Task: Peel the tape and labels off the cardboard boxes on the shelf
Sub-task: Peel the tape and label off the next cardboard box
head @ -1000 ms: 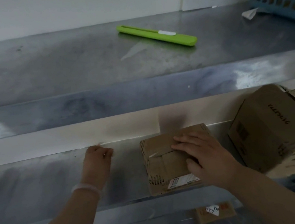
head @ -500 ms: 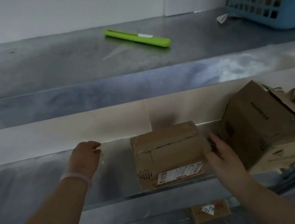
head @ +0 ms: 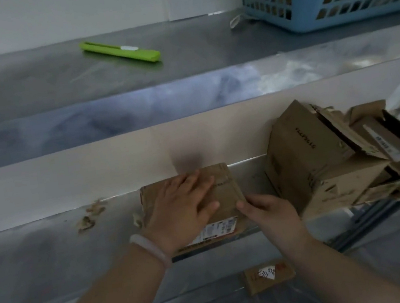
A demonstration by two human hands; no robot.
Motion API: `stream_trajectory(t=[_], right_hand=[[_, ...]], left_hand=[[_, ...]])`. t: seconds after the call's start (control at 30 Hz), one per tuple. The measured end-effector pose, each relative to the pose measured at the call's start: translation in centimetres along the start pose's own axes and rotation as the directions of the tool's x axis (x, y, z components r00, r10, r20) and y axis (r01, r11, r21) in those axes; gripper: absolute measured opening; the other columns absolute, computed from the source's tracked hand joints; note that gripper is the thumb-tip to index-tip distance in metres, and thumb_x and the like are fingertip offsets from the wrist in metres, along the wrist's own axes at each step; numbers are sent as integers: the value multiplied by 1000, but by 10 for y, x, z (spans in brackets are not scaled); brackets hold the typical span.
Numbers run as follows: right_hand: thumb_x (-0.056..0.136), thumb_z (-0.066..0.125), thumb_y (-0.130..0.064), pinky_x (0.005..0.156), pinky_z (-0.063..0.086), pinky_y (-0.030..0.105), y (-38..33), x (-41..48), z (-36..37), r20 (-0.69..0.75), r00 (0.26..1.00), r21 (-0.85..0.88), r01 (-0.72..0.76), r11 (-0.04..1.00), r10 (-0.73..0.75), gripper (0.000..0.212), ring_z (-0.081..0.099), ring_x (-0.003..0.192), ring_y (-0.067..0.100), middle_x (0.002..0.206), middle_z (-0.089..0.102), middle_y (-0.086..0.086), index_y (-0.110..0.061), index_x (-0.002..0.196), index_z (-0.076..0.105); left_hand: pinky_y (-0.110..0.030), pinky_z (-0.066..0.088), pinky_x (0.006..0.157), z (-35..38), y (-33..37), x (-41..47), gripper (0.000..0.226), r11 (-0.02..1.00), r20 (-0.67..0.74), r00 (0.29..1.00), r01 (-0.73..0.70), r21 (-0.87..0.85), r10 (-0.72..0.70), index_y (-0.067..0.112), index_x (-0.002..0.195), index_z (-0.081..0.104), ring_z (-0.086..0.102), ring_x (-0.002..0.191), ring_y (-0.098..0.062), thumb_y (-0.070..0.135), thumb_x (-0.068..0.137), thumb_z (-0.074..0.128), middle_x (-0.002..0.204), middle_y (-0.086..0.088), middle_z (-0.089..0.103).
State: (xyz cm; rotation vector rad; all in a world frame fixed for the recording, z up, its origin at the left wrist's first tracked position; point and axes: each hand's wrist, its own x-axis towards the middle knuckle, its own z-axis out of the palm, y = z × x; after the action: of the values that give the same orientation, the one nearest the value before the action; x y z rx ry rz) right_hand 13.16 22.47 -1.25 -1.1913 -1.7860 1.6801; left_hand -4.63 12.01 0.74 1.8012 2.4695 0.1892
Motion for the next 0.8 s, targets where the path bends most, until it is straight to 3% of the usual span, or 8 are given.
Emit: stream_trajectory(t=[0.07, 0.2, 0.3, 0.43, 0.67, 0.8], right_hand=[[83, 75, -23, 68, 50, 8, 1, -3, -1, -40, 999, 49, 27, 998, -25, 16, 69, 78, -3, 83, 74, -12, -19, 99, 75], [85, 73, -14, 60, 44, 2, 4, -1, -6, -95, 994, 53, 54, 997, -48, 10, 64, 69, -12, 78, 70, -19, -22, 92, 74], [85, 73, -16, 66, 50, 10, 3, 3, -6, -61, 998, 80, -21, 997, 26, 6, 68, 75, -2, 84, 74, -6, -18, 91, 73], [88, 70, -18, 82, 58, 36, 6, 12, -9, 76, 972, 243, -233, 942, 221, 14, 69, 81, 24, 84, 71, 12, -4, 87, 71], [96, 57, -13, 73, 58, 33, -7, 21, -17, 246, 932, 196, -318, 928, 267, 12, 62, 78, 22, 81, 61, 11, -2, 92, 61], [101, 49, -15, 69, 56, 32, -8, 20, -15, 256, 935, 112, -280, 954, 244, 18, 62, 74, 19, 80, 61, 10, -4, 89, 58]], left_hand=[[-42, 5, 119, 10, 2, 1, 84, 996, 22, 1000, 3, 88, -5, 43, 149, 10, 6, 146, -19, 75, 76, -16, 161, 7, 8], [-40, 1, 119, 12, -1, 2, 87, 996, 42, 999, 13, 93, -17, 47, 148, 4, 1, 146, -17, 76, 71, -23, 161, 9, 1], [-41, 4, 119, 12, 0, 2, 85, 994, 38, 999, 13, 106, -17, 47, 149, 8, 4, 146, -17, 75, 74, -21, 161, 8, 5], [-43, 8, 119, 12, 0, 1, 85, 996, 17, 1000, 18, 90, -19, 47, 148, 16, 10, 146, -18, 77, 76, -17, 160, 7, 12], [-41, 6, 119, 13, -1, 2, 84, 995, 16, 999, 36, 95, -38, 50, 147, 12, 5, 146, -16, 77, 74, -17, 160, 9, 8], [-41, 5, 119, 13, 0, 2, 84, 995, 17, 999, 50, 83, -52, 51, 147, 12, 5, 146, -15, 78, 73, -17, 160, 10, 8]])
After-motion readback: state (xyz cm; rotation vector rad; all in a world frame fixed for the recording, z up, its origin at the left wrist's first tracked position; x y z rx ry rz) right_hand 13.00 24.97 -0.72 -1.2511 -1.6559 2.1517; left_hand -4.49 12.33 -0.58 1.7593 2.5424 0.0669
